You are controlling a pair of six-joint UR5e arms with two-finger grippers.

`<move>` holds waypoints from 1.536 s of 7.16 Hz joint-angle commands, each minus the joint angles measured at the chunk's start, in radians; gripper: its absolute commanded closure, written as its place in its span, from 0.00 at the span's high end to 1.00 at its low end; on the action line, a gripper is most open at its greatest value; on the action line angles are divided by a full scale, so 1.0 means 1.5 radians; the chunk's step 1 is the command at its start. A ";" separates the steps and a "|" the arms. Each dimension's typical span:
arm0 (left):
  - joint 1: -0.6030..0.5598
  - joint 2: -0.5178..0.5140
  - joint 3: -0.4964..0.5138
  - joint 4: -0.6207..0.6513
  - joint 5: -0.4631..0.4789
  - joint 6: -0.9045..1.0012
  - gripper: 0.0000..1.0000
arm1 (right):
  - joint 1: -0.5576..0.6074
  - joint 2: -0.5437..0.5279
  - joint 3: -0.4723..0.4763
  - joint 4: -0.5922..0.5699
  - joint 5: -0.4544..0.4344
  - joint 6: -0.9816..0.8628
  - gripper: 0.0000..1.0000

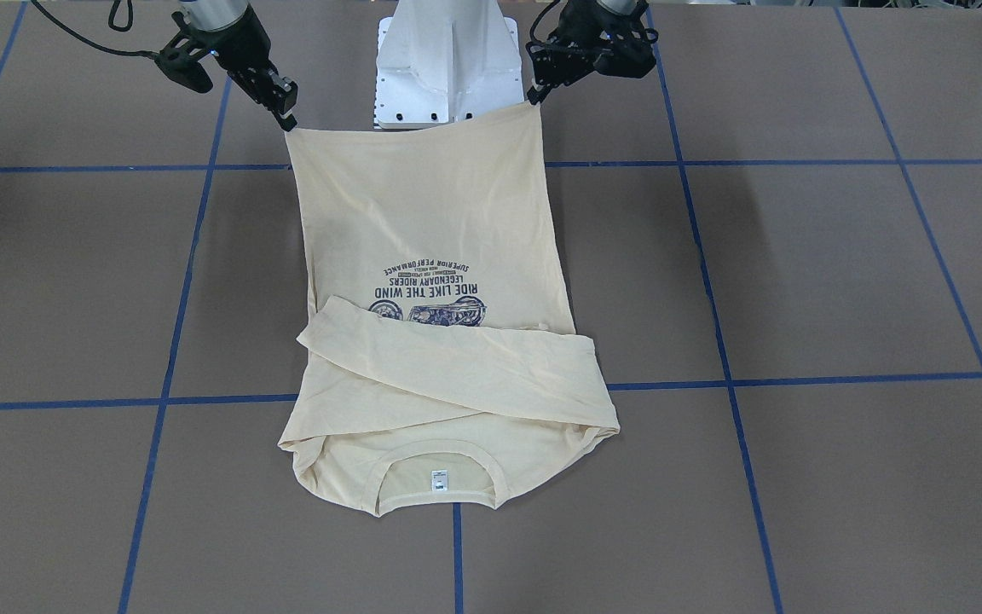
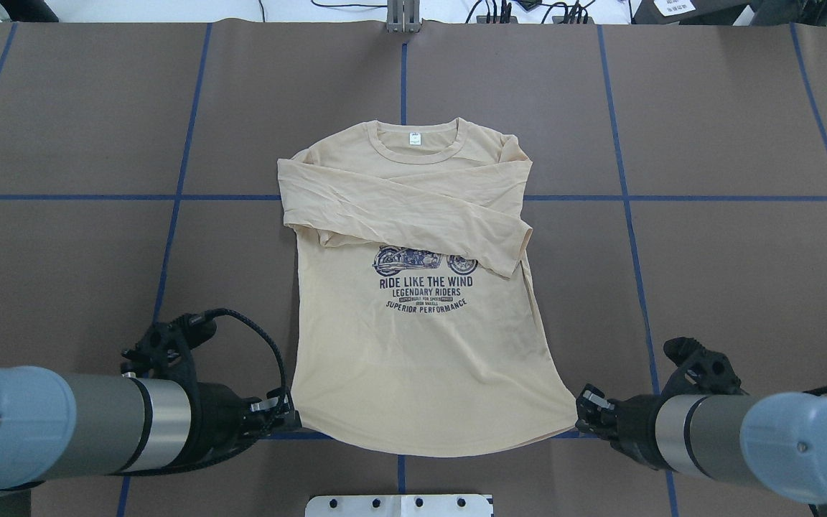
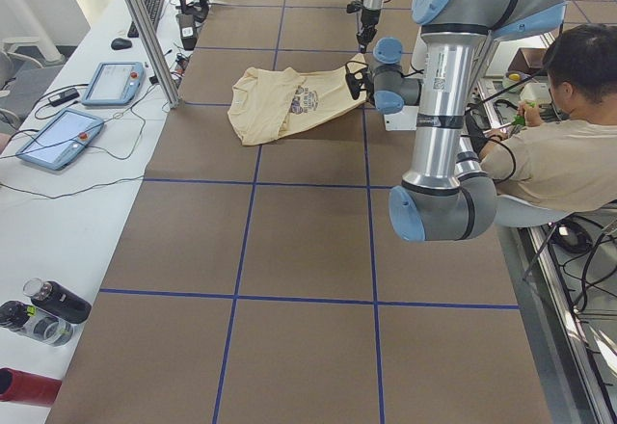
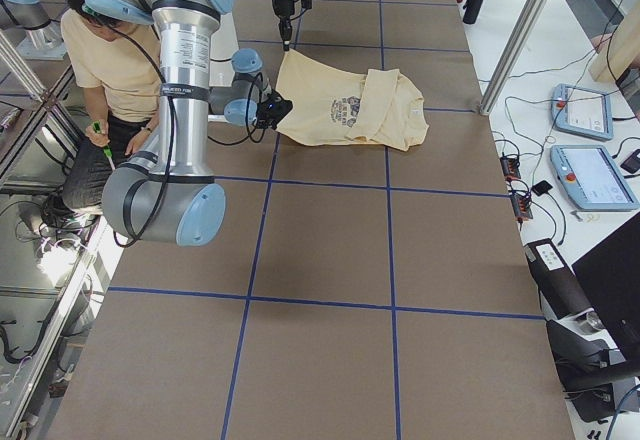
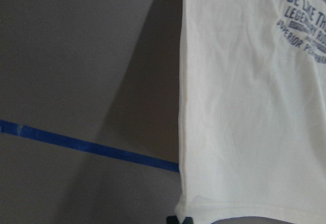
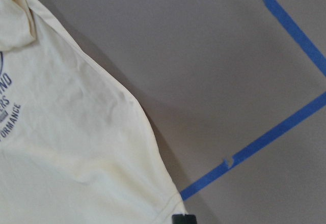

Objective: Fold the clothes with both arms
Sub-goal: 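Lift the hem with both grippers and fold it toward the collar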

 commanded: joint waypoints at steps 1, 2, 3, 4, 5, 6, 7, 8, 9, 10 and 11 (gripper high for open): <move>-0.105 -0.014 -0.008 0.013 -0.016 0.006 0.00 | 0.160 0.068 -0.044 -0.002 0.135 -0.006 0.00; -0.161 -0.034 0.038 0.007 -0.021 0.024 0.00 | 0.227 0.142 -0.094 -0.032 0.191 -0.008 0.00; -0.213 -0.084 0.111 0.010 -0.052 0.101 0.00 | 0.265 0.233 -0.138 -0.113 0.204 -0.034 0.00; -0.248 -0.127 0.194 0.006 -0.059 0.122 0.00 | 0.293 0.320 -0.188 -0.206 0.201 -0.098 0.00; -0.272 -0.158 0.249 0.005 -0.059 0.136 0.00 | 0.334 0.367 -0.238 -0.237 0.201 -0.141 0.00; -0.283 -0.163 0.268 0.004 -0.058 0.188 0.00 | 0.362 0.408 -0.299 -0.236 0.201 -0.166 0.00; -0.287 -0.164 0.285 -0.015 -0.057 0.206 0.00 | 0.379 0.454 -0.365 -0.232 0.201 -0.191 0.00; -0.298 -0.171 0.313 -0.038 -0.057 0.207 0.00 | 0.402 0.482 -0.405 -0.230 0.202 -0.212 0.00; -0.307 -0.191 0.353 -0.051 -0.057 0.195 0.00 | 0.415 0.504 -0.444 -0.230 0.202 -0.247 0.00; -0.320 -0.215 0.382 -0.051 -0.057 0.201 0.00 | 0.419 0.532 -0.495 -0.228 0.202 -0.269 0.00; -0.339 -0.237 0.405 -0.050 -0.058 0.210 0.00 | 0.429 0.581 -0.568 -0.225 0.203 -0.295 0.00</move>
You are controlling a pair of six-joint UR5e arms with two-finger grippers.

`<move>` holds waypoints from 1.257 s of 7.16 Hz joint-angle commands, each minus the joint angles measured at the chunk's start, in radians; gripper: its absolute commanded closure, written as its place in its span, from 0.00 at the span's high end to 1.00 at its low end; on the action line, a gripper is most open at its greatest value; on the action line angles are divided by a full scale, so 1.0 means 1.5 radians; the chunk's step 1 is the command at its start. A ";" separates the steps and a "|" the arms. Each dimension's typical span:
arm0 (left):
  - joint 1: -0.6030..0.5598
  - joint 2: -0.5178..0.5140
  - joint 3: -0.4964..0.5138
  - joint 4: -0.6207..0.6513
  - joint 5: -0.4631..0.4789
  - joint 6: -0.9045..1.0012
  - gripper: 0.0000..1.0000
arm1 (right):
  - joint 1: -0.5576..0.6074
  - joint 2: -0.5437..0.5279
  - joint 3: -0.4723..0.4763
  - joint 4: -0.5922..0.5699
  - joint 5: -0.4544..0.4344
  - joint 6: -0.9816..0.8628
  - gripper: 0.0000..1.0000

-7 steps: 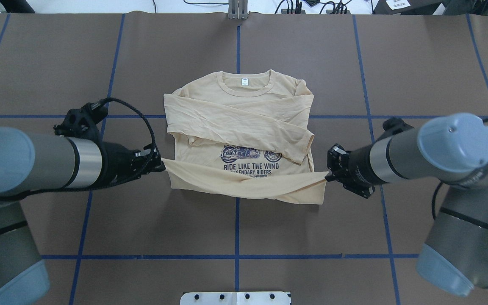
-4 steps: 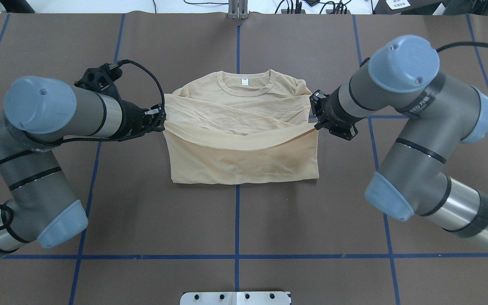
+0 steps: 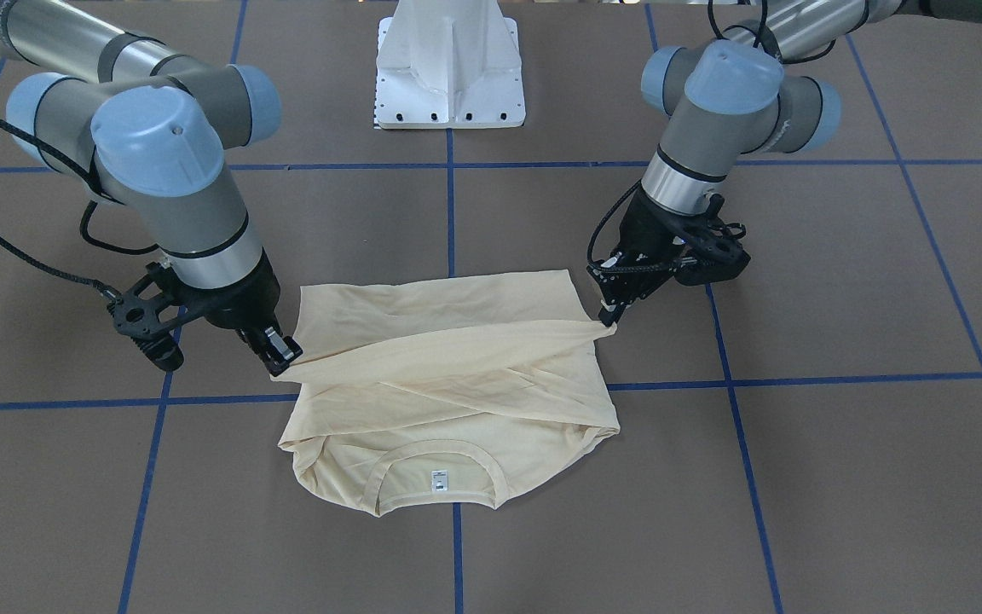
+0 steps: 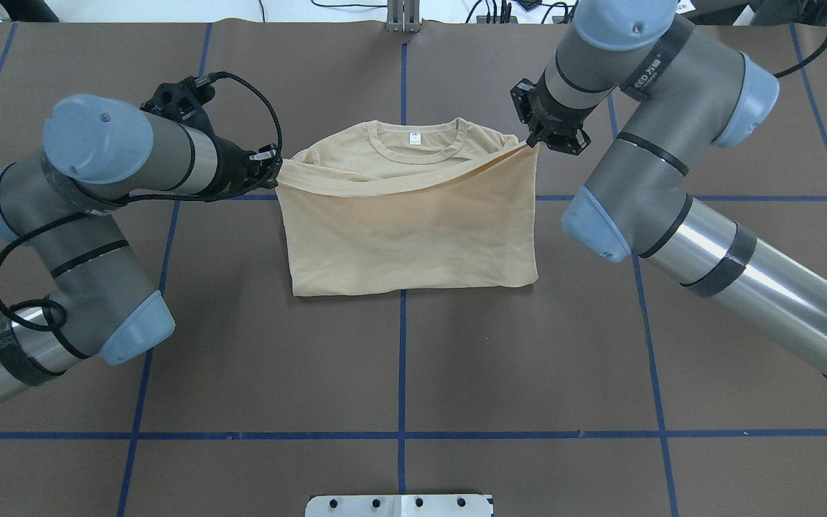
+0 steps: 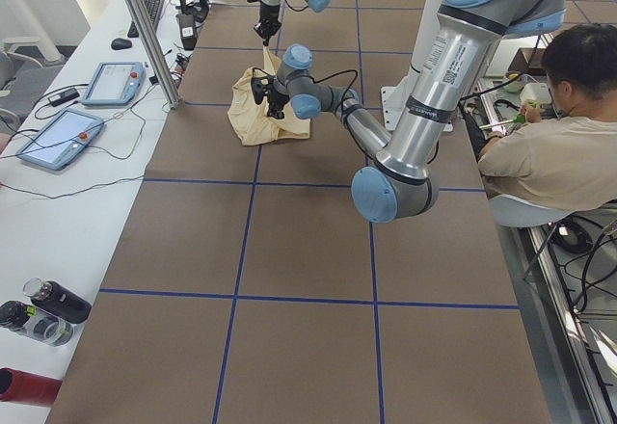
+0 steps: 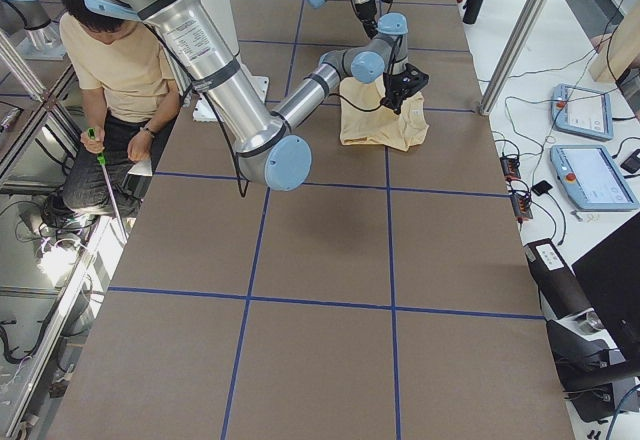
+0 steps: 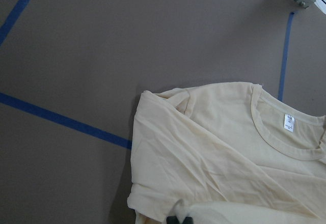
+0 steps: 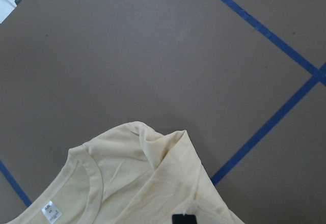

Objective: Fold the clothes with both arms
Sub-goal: 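Lift the hem with both grippers and fold it toward the collar, then release the hem at the collar and raise both grippers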

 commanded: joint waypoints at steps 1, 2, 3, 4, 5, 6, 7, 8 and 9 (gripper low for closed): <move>-0.025 -0.046 0.063 -0.003 0.000 0.015 0.00 | 0.026 0.069 -0.125 0.028 0.001 -0.047 0.00; -0.027 -0.069 0.111 -0.026 0.000 0.014 0.00 | 0.026 0.070 -0.167 0.066 -0.001 -0.060 0.00; -0.027 -0.070 0.157 -0.081 0.002 0.013 0.00 | 0.024 0.069 -0.191 0.092 -0.003 -0.061 0.00; -0.027 -0.077 0.196 -0.115 0.003 0.013 0.00 | 0.021 0.072 -0.205 0.106 -0.004 -0.061 0.00; -0.027 -0.080 0.210 -0.119 0.004 0.014 0.00 | 0.016 0.072 -0.218 0.123 -0.004 -0.061 0.00; -0.027 -0.086 0.235 -0.145 0.006 0.014 0.00 | 0.007 0.074 -0.243 0.154 -0.007 -0.061 0.00; -0.027 -0.087 0.257 -0.174 0.006 0.014 0.00 | 0.007 0.074 -0.258 0.175 -0.007 -0.061 0.00; -0.027 -0.089 0.285 -0.204 0.006 0.014 0.00 | 0.005 0.077 -0.264 0.177 -0.007 -0.062 0.00; -0.027 -0.089 0.304 -0.231 0.006 0.015 0.00 | 0.005 0.077 -0.274 0.177 -0.010 -0.067 0.00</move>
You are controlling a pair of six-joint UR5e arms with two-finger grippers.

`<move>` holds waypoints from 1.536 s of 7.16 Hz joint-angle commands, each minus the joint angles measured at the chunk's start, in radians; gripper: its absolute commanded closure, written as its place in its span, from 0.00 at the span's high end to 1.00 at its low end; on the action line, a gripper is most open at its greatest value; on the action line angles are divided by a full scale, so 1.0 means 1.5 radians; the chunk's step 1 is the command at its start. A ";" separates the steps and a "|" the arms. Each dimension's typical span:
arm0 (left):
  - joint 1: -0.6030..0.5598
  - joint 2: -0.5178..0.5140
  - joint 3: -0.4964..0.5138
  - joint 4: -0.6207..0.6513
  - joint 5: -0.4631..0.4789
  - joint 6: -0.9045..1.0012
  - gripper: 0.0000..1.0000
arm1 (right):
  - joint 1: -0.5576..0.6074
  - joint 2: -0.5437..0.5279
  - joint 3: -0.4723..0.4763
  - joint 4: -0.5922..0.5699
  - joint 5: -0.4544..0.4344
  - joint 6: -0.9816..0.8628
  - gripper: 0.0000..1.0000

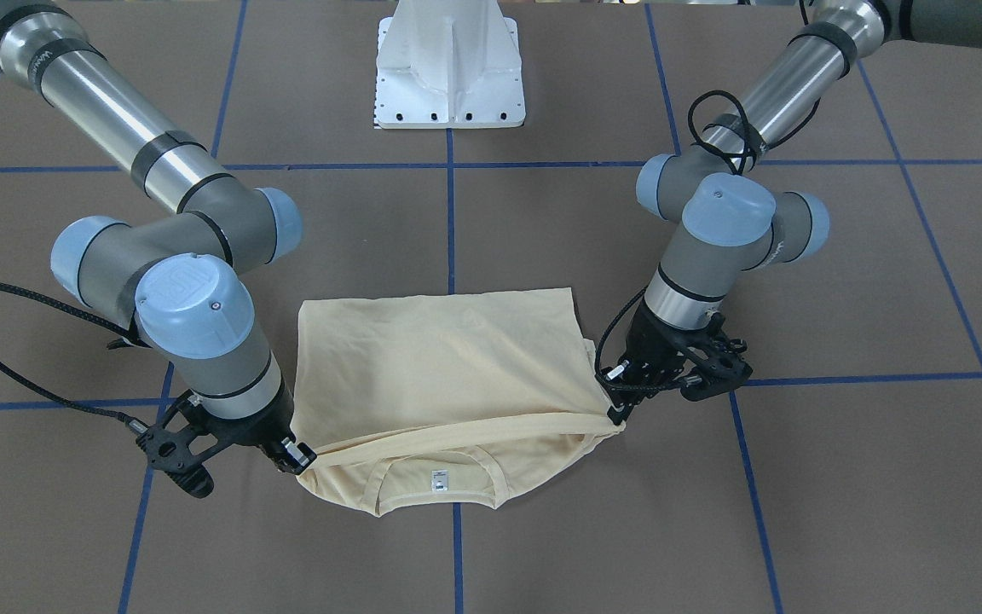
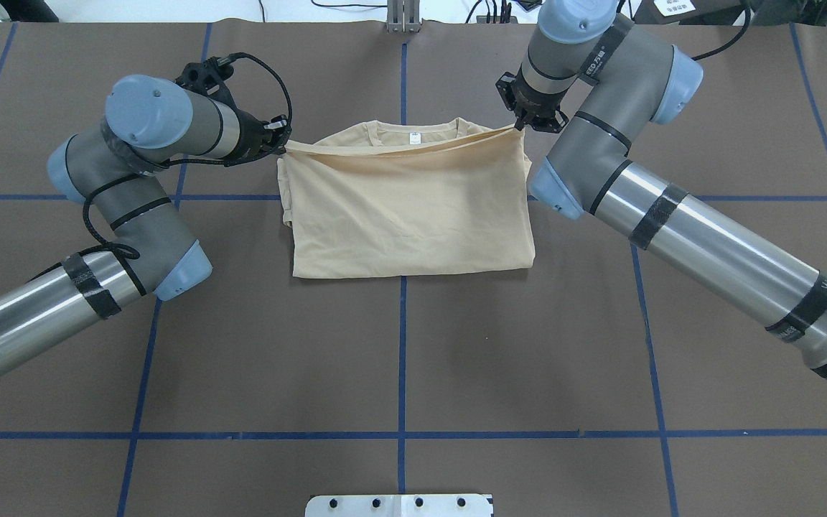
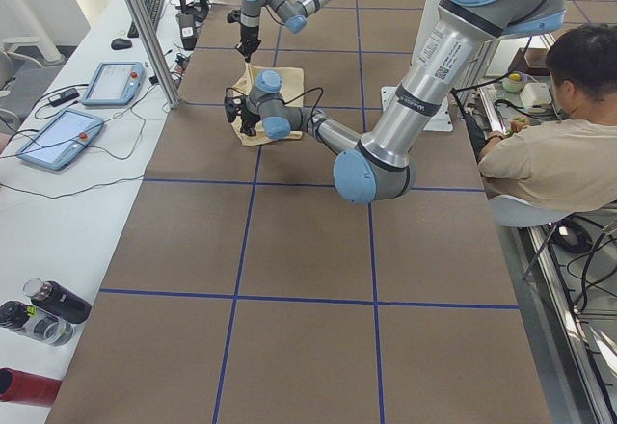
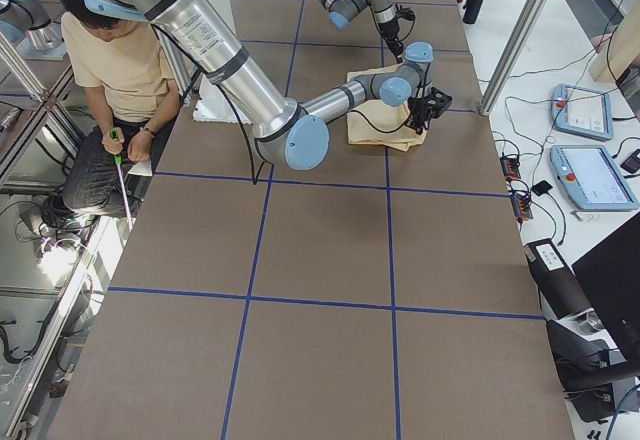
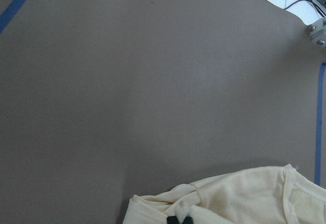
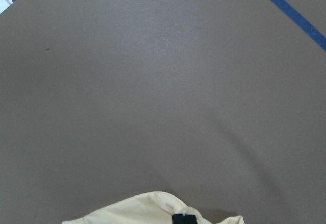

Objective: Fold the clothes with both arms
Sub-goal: 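Release the hem at the collar and raise both grippers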

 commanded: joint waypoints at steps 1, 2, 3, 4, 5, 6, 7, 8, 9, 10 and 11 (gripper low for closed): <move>0.000 -0.001 0.038 -0.046 0.000 0.001 0.00 | -0.005 0.001 -0.016 0.006 -0.010 -0.006 0.00; 0.000 -0.002 0.038 -0.049 0.000 0.000 0.01 | -0.005 0.002 -0.016 0.006 -0.011 -0.008 0.00; 0.000 -0.002 0.038 -0.049 0.000 0.000 0.10 | -0.005 0.003 -0.017 0.006 -0.011 -0.008 0.00; 0.000 -0.002 0.038 -0.049 0.000 0.000 0.15 | -0.005 0.008 -0.018 0.006 -0.011 -0.008 0.19; 0.000 -0.003 0.041 -0.049 0.000 0.000 0.42 | -0.005 0.015 -0.026 0.006 -0.011 -0.008 0.44; -0.001 -0.002 0.043 -0.048 0.001 0.000 0.48 | -0.005 0.024 -0.032 0.009 -0.011 -0.008 0.60; -0.005 -0.003 0.044 -0.048 0.000 -0.002 0.62 | -0.004 0.024 -0.034 0.026 -0.011 -0.008 0.61; -0.018 -0.003 0.041 -0.051 -0.003 -0.003 0.86 | 0.003 0.026 -0.032 0.029 -0.009 -0.007 0.62; -0.042 -0.009 0.036 -0.057 -0.017 -0.003 1.00 | 0.015 0.025 -0.014 0.030 -0.004 -0.003 0.67; -0.049 -0.004 0.018 -0.059 -0.065 -0.001 1.00 | 0.016 -0.004 0.046 0.024 0.001 0.003 0.70; -0.050 0.004 -0.008 -0.058 -0.068 0.000 1.00 | -0.001 -0.108 0.163 0.031 0.002 0.004 0.73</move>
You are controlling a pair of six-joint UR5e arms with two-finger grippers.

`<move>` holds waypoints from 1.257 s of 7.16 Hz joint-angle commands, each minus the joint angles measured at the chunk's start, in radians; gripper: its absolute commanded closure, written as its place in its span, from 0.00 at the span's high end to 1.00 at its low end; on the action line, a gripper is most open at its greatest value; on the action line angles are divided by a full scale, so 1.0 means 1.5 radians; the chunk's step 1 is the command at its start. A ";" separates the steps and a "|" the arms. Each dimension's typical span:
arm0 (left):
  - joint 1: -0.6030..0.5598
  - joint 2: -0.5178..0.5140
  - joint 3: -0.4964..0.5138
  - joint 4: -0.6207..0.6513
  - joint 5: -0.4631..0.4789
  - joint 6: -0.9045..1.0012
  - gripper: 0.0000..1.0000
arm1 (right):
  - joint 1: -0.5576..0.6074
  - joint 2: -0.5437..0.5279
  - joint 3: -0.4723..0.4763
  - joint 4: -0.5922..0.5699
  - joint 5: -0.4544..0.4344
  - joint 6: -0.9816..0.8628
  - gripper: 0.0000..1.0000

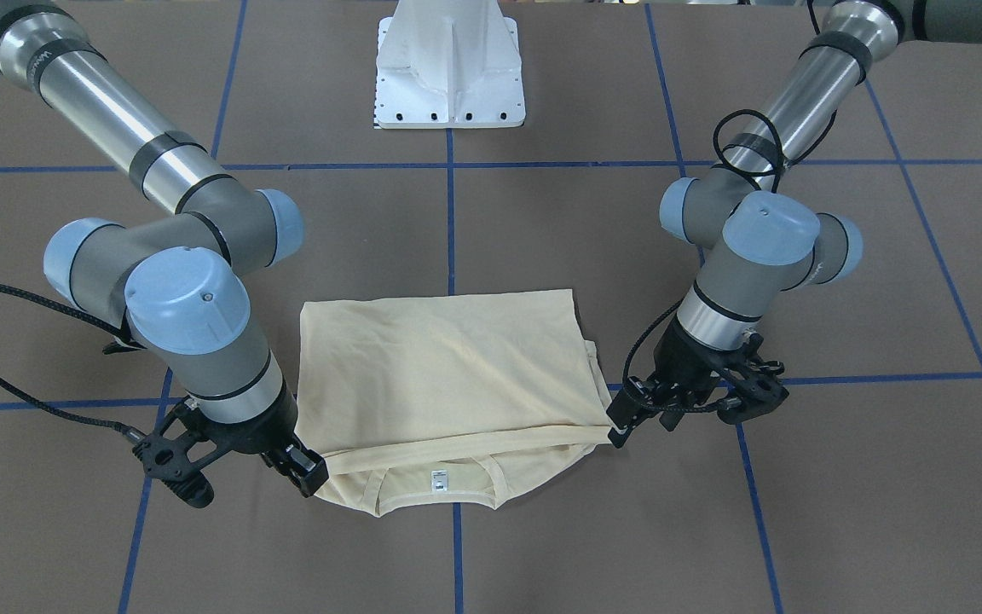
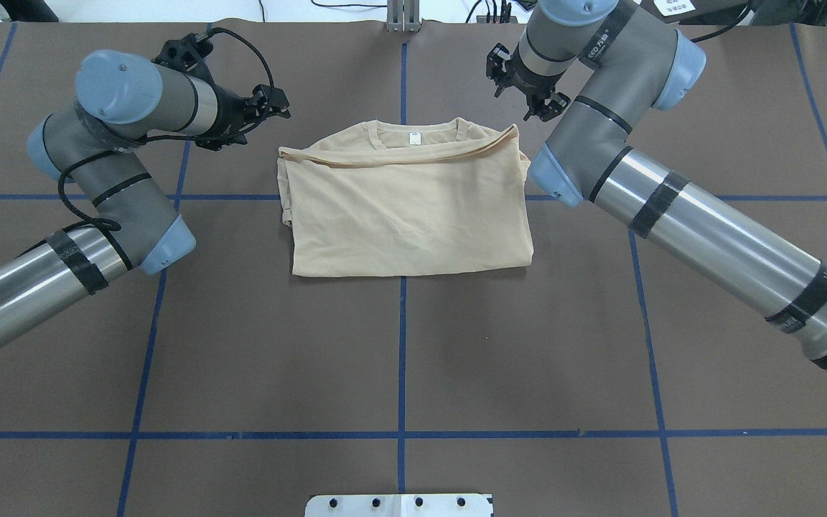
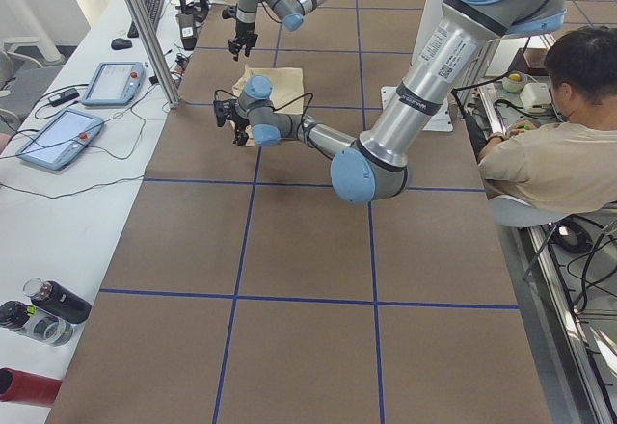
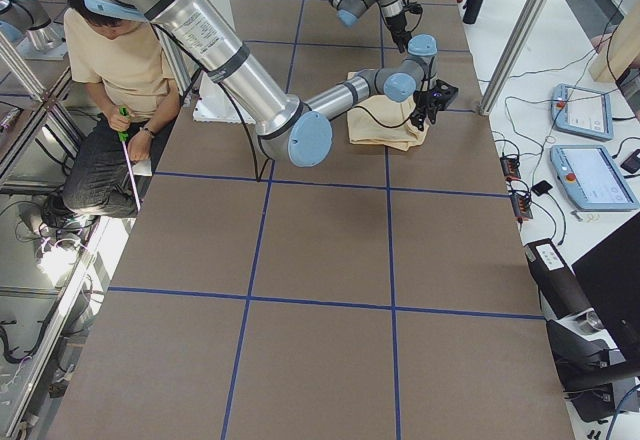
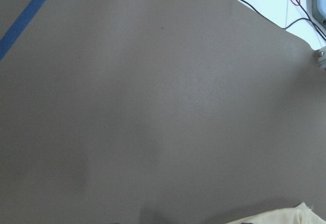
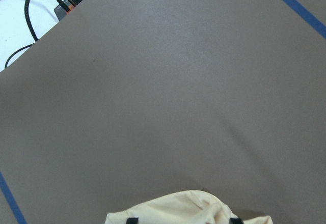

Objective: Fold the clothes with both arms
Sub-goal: 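Release the hem at the collar and raise both grippers, then lower the right gripper to the folded shirt's side edge and grasp it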

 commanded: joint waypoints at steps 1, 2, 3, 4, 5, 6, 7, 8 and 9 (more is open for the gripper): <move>-0.005 0.032 -0.063 -0.002 -0.020 0.002 1.00 | -0.031 -0.168 0.217 0.003 0.003 0.027 0.77; -0.006 0.048 -0.093 -0.001 -0.020 0.002 1.00 | -0.058 -0.182 0.239 0.004 -0.005 0.103 0.79; -0.006 0.058 -0.109 0.000 -0.016 0.003 1.00 | -0.077 -0.185 0.258 0.005 -0.024 0.184 0.80; -0.006 0.062 -0.118 0.001 -0.014 0.002 1.00 | -0.109 -0.218 0.287 0.014 -0.053 0.234 0.81; -0.006 0.062 -0.125 0.003 -0.013 -0.001 1.00 | -0.148 -0.257 0.297 0.097 -0.112 0.283 0.80; -0.006 0.062 -0.129 0.005 -0.013 -0.002 1.00 | -0.163 -0.289 0.297 0.134 -0.125 0.298 0.79; -0.006 0.062 -0.132 0.005 -0.013 -0.003 1.00 | -0.180 -0.294 0.298 0.134 -0.142 0.308 0.79; -0.006 0.062 -0.138 0.006 -0.012 -0.003 1.00 | -0.203 -0.296 0.292 0.134 -0.160 0.318 0.79; -0.006 0.062 -0.138 0.006 -0.012 -0.003 1.00 | -0.219 -0.300 0.294 0.134 -0.187 0.320 0.79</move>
